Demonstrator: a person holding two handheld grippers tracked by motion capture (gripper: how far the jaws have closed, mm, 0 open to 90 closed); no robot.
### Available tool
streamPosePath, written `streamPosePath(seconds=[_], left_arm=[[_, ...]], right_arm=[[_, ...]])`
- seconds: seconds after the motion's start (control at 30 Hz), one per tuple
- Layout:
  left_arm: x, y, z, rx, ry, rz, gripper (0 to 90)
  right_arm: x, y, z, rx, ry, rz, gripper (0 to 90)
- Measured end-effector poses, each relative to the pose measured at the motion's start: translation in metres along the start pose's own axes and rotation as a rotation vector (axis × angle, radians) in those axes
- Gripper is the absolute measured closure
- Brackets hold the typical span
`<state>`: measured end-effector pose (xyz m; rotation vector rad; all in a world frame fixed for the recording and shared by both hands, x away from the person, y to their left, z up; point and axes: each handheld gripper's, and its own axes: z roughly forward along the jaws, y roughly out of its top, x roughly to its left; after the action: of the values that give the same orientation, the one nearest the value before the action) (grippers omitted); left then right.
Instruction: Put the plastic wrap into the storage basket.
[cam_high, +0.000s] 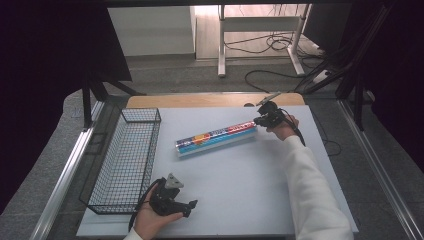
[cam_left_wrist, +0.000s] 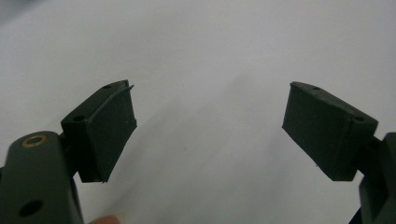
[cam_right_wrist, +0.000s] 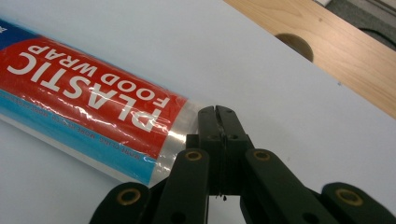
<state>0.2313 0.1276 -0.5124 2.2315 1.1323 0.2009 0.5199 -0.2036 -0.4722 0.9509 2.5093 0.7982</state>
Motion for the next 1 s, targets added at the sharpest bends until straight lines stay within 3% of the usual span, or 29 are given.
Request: streamPosePath(seconds=[0.2, 0.4, 0.6, 0.7, 0.83, 0.9, 0.93, 1.0], left_arm=[[0.000, 0.000, 0.000, 0.002, 0.000, 0.000, 16.7], [0.001, -0.001, 0.000, 0.001, 0.000, -0.005, 16.6], [0.001, -0.001, 0.000, 0.002, -0.002, -0.001, 16.6], [0.002, -0.002, -0.002, -0.003, -0.003, -0.004, 16.6], [0.003, -0.003, -0.001, -0.004, -0.008, 0.000, 16.5], [0.003, -0.003, -0.002, -0.002, -0.009, 0.004, 16.5], [0.003, -0.003, -0.002, -0.004, -0.011, 0.004, 16.5], [0.003, -0.004, -0.002, -0.005, -0.010, 0.004, 16.5]], right_arm=[[0.007, 0.005, 0.000, -0.011, -0.010, -0.011, 89.8], [0.004, 0.005, 0.001, -0.012, 0.005, 0.013, 89.7], [0.005, 0.006, 0.001, -0.008, -0.009, 0.033, 89.6], [0.001, 0.005, -0.012, -0.028, -0.041, 0.052, 89.6], [-0.001, -0.001, -0.041, -0.068, -0.058, 0.091, 89.5], [0.000, -0.004, -0.050, -0.079, -0.056, 0.094, 89.5], [0.004, -0.013, -0.067, -0.092, -0.046, 0.091, 89.4], [0.010, -0.020, -0.079, -0.093, -0.021, 0.086, 89.4]])
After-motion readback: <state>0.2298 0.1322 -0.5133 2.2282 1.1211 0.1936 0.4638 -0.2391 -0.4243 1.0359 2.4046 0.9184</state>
